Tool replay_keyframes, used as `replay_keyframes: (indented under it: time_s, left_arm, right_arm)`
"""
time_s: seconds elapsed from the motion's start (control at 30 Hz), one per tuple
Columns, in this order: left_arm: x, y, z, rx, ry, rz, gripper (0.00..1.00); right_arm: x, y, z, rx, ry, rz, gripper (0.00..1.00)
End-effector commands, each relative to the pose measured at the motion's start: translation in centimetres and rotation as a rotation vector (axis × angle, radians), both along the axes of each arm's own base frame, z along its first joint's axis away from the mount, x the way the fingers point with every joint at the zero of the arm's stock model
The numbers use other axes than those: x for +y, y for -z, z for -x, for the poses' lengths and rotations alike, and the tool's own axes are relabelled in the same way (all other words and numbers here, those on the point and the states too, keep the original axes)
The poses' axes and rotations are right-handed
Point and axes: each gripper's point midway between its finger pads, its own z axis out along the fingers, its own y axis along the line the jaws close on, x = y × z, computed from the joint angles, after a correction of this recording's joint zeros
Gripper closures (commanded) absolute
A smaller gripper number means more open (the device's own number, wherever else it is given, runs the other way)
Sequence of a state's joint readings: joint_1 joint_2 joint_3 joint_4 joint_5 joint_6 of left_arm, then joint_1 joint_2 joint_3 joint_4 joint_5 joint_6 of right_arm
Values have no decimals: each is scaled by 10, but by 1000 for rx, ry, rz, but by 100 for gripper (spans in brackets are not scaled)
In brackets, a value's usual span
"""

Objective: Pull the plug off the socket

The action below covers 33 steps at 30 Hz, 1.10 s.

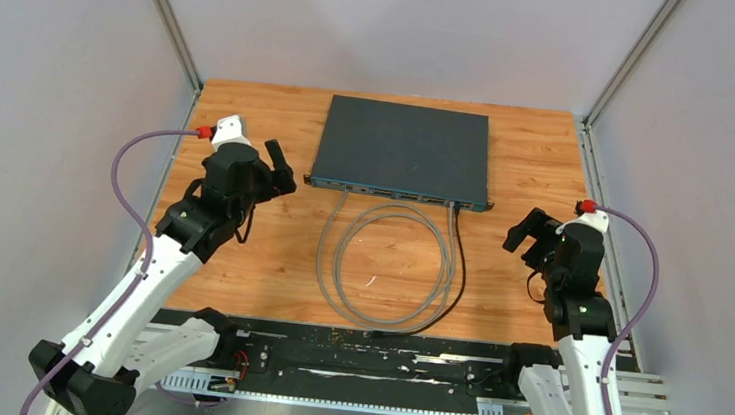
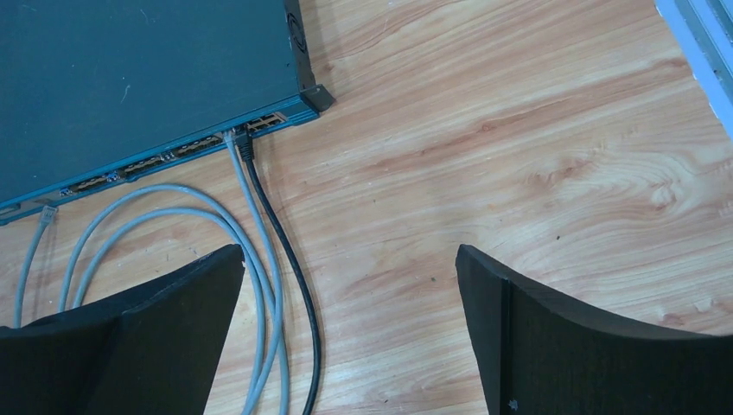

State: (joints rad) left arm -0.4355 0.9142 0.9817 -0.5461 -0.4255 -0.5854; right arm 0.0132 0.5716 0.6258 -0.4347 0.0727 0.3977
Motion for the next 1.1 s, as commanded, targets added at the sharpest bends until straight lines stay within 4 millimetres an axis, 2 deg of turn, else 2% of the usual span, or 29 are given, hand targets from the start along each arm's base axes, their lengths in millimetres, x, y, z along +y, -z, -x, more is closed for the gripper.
replay_keyframes:
  time_s: [0.0, 0.23, 0.3, 0.5, 0.6, 0.63, 0.67, 0.83, 1.07]
  left_arm:
    - [-3, 12, -10, 15, 38, 12, 0]
    - [-21, 37, -63, 51, 130, 74, 0]
    - [-26, 52, -82, 87, 156, 92, 0]
    - [-28, 86, -146, 142, 216, 142, 0]
    - [-29, 105, -172, 189, 247, 86, 0]
    - [-29, 117, -179, 219, 254, 66, 0]
    - [-29, 122, -187, 227, 254, 59, 0]
    - [-32, 148, -215, 250, 282, 58, 0]
    - [-42, 179, -230, 302, 367, 147, 0]
  right_arm:
    - [3, -9, -4, -21, -3, -10, 0]
    - [39, 7, -25, -50, -128, -173, 2]
    - [49, 9, -36, -79, -153, -237, 3]
    - [68, 32, -59, -44, -181, -365, 7]
    - [76, 45, -71, -15, -193, -426, 9]
    - [78, 51, -75, 0, -197, -440, 10]
    - [80, 61, -79, 32, -191, -455, 10]
    - [93, 75, -100, 31, -227, -535, 15]
    - [100, 101, -113, 63, -234, -578, 21]
